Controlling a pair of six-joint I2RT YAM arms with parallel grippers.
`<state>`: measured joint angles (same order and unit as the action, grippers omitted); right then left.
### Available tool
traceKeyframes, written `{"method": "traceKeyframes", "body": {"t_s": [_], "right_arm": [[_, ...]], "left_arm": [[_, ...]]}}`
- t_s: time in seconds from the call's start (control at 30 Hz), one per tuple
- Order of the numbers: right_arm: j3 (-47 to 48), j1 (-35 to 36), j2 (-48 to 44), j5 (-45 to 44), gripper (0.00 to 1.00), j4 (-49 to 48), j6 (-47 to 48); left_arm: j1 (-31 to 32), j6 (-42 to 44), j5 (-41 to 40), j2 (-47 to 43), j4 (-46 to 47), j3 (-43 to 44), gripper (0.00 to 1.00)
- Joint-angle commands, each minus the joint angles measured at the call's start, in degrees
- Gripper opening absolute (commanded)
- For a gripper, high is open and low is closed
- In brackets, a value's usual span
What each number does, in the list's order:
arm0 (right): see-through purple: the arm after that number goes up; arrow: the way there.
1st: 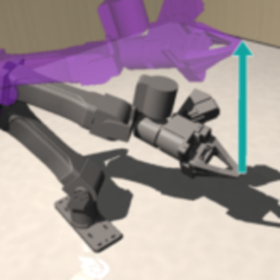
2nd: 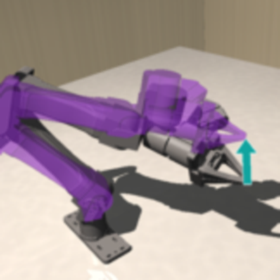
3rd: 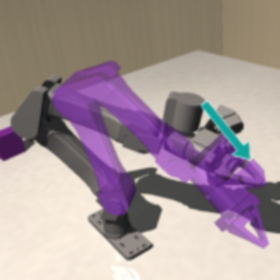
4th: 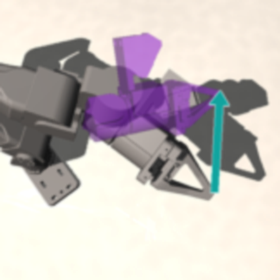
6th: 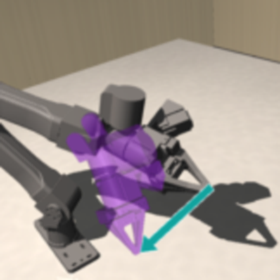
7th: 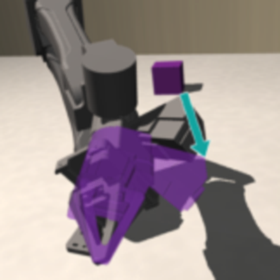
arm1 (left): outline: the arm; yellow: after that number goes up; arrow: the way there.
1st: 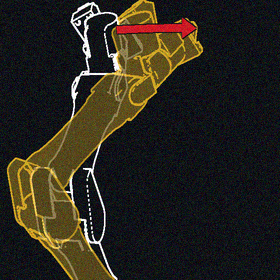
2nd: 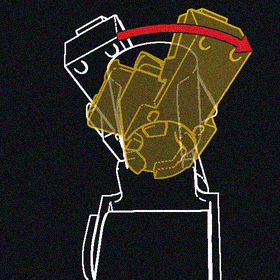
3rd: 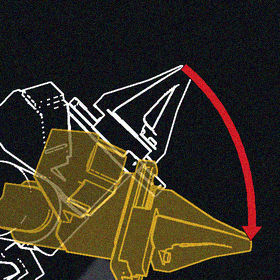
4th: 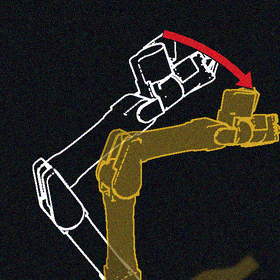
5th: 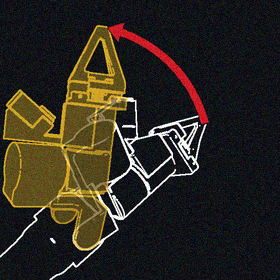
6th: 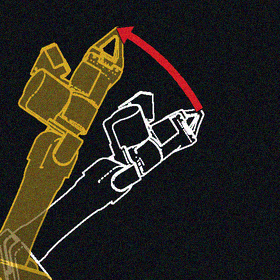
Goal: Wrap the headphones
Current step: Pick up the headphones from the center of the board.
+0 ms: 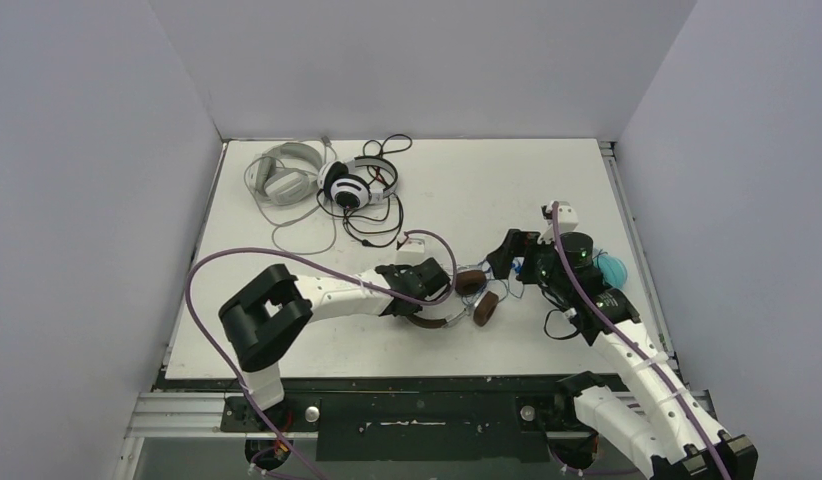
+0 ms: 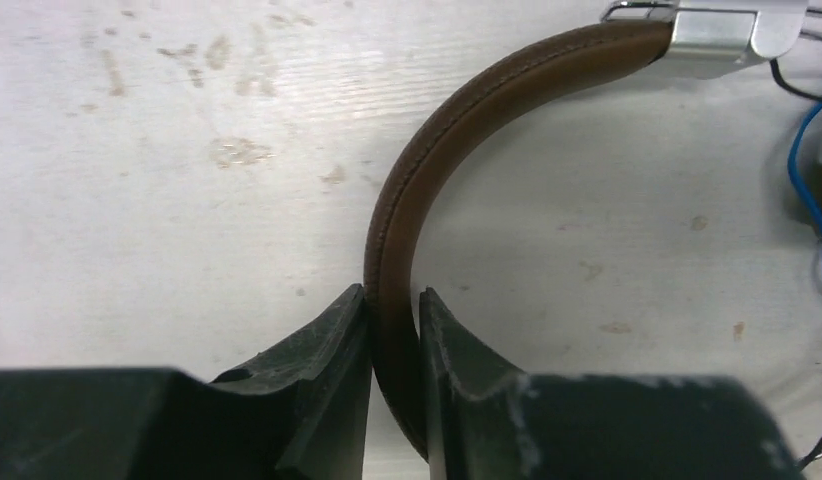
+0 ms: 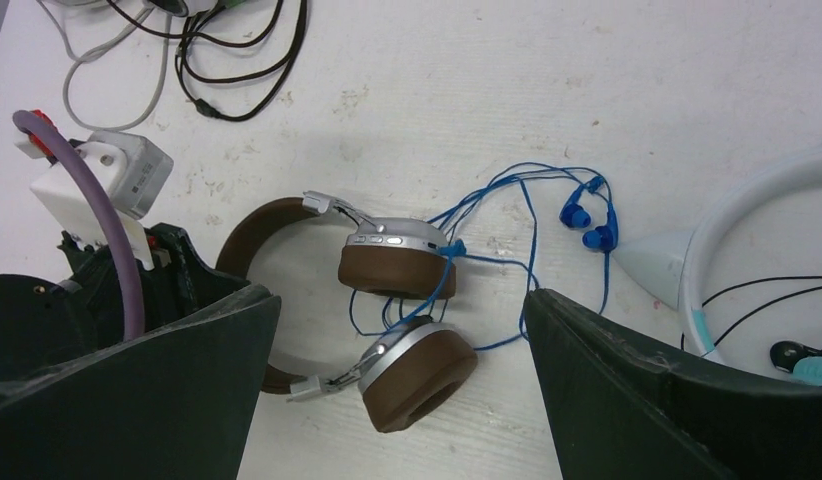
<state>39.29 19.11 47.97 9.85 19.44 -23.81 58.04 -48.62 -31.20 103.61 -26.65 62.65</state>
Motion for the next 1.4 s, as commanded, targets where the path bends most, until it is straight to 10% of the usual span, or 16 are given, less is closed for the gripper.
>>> {"method": "traceKeyframes", "body": {"t_s": [0.0, 0.63, 1.07, 1.37], "right_arm": [[-1.0, 0.4, -2.7, 0.2, 0.99, 0.2, -0.3], [1.2, 0.4, -4.1, 20.7, 1.00, -14.0, 3.5], [-6.9, 1.6, -1.8, 37.4, 1.00, -37.0, -2.5], [-6.0, 4.9, 3.2, 17.7, 0.96, -28.7, 2.4]], "left_arm": [[-1.0, 3.5, -7.7, -9.9, -4.1, -0.2, 0.18], [-7.5, 21.8, -11.4, -49.7, 0.4, 6.9, 0.05], [-8.3, 18.7, 5.2, -45.5, -6.2, 24.6, 0.04], [-11.5, 18.2, 9.6, -41.0, -7.2, 32.5, 0.04]]}}
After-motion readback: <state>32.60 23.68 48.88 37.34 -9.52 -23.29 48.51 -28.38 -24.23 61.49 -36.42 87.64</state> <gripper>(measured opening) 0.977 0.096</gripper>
